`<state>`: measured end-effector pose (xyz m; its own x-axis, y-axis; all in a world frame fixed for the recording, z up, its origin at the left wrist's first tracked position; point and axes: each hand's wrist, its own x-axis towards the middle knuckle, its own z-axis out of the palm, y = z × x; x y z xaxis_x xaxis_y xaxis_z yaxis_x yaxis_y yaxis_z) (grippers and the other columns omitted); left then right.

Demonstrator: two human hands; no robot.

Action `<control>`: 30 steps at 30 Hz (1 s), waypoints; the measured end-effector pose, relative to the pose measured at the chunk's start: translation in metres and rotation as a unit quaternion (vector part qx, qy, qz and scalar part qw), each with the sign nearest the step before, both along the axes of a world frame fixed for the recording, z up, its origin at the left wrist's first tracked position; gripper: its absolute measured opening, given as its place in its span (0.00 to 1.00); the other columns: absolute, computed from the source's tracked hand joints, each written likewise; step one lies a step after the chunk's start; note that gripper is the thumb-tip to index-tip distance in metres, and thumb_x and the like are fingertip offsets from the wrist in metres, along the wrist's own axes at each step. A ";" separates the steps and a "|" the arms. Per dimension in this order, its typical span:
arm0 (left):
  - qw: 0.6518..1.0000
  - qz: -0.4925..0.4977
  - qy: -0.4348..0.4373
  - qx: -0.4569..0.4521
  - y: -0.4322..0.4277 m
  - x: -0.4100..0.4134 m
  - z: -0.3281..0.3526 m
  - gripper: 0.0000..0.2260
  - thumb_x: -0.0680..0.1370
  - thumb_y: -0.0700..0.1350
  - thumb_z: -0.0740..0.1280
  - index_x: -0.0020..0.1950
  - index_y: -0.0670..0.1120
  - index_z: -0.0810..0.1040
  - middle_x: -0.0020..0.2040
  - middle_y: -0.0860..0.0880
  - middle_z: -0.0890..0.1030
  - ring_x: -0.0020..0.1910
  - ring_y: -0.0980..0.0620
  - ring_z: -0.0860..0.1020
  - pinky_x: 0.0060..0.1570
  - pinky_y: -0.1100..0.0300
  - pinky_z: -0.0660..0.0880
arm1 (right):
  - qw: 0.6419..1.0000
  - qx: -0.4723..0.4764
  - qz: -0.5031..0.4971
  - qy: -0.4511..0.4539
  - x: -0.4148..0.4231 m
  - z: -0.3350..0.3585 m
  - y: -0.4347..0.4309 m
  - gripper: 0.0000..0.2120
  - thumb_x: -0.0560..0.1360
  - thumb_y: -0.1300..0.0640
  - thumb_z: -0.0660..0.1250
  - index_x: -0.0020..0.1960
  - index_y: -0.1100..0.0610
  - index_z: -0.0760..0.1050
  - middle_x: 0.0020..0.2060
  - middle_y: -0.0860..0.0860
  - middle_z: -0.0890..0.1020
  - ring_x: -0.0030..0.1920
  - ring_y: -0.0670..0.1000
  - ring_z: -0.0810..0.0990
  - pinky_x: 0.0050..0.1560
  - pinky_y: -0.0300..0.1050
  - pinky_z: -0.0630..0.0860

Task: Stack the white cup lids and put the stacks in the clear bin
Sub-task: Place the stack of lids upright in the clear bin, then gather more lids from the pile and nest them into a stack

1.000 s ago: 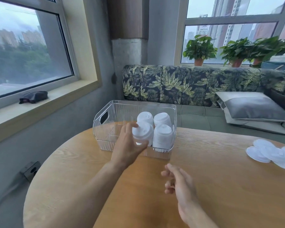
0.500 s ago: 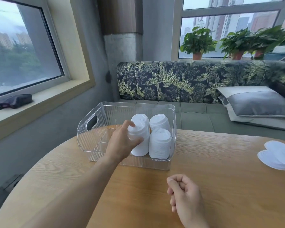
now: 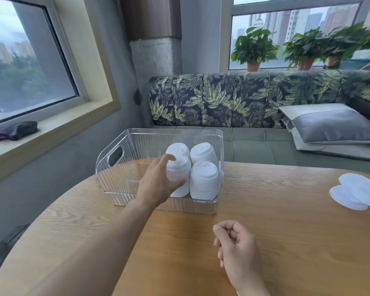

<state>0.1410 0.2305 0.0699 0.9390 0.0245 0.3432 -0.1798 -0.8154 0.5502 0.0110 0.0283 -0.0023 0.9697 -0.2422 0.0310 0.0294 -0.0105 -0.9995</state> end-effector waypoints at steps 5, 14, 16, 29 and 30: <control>0.982 0.021 -0.143 -0.123 -0.012 -0.031 0.011 0.06 0.81 0.55 0.66 0.55 0.55 0.78 0.59 0.56 0.76 0.57 0.55 0.75 0.51 0.54 0.74 | 1.000 0.006 -0.001 0.004 -0.003 0.000 0.000 0.07 0.78 0.60 0.72 0.42 0.58 0.81 0.28 0.53 0.80 0.23 0.50 0.73 0.24 0.43 0.69; 0.995 -0.040 -0.068 -0.060 -0.073 -0.146 -0.035 0.21 0.79 0.61 0.60 0.32 0.50 0.59 0.30 0.56 0.71 0.28 0.52 0.65 0.28 0.62 0.58 | 0.999 -0.014 -0.034 0.002 -0.027 0.002 -0.008 0.07 0.78 0.57 0.71 0.41 0.53 0.80 0.31 0.52 0.82 0.27 0.51 0.76 0.31 0.47 0.72; 0.997 -0.031 -0.032 -0.056 -0.087 -0.163 -0.049 0.22 0.78 0.57 0.64 0.32 0.50 0.58 0.29 0.55 0.70 0.29 0.52 0.66 0.28 0.62 0.57 | 0.998 -0.035 -0.058 -0.004 -0.038 0.001 -0.018 0.07 0.77 0.56 0.72 0.41 0.51 0.80 0.31 0.51 0.82 0.30 0.52 0.78 0.37 0.51 0.75; 0.996 -0.038 0.061 0.047 -0.152 -0.209 -0.069 0.21 0.79 0.48 0.68 0.32 0.44 0.62 0.24 0.47 0.65 0.31 0.42 0.65 0.32 0.52 0.65 | 0.984 -0.107 -0.139 -0.011 -0.106 0.003 -0.131 0.09 0.78 0.59 0.72 0.40 0.51 0.79 0.30 0.44 0.79 0.33 0.41 0.76 0.39 0.37 0.73; 0.995 -0.051 0.057 0.060 -0.159 -0.210 -0.070 0.22 0.79 0.48 0.69 0.32 0.44 0.62 0.24 0.48 0.65 0.30 0.43 0.65 0.31 0.53 0.65 | 0.984 -0.108 -0.144 -0.011 -0.108 0.004 -0.140 0.09 0.78 0.59 0.71 0.40 0.51 0.79 0.30 0.44 0.79 0.33 0.41 0.76 0.39 0.38 0.73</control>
<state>-0.0690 0.0717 0.0001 0.9675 -0.1067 0.2291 -0.2063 -0.8571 0.4721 -0.0975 -0.1118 0.0014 0.8607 -0.4918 0.1319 0.0159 -0.2329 -0.9724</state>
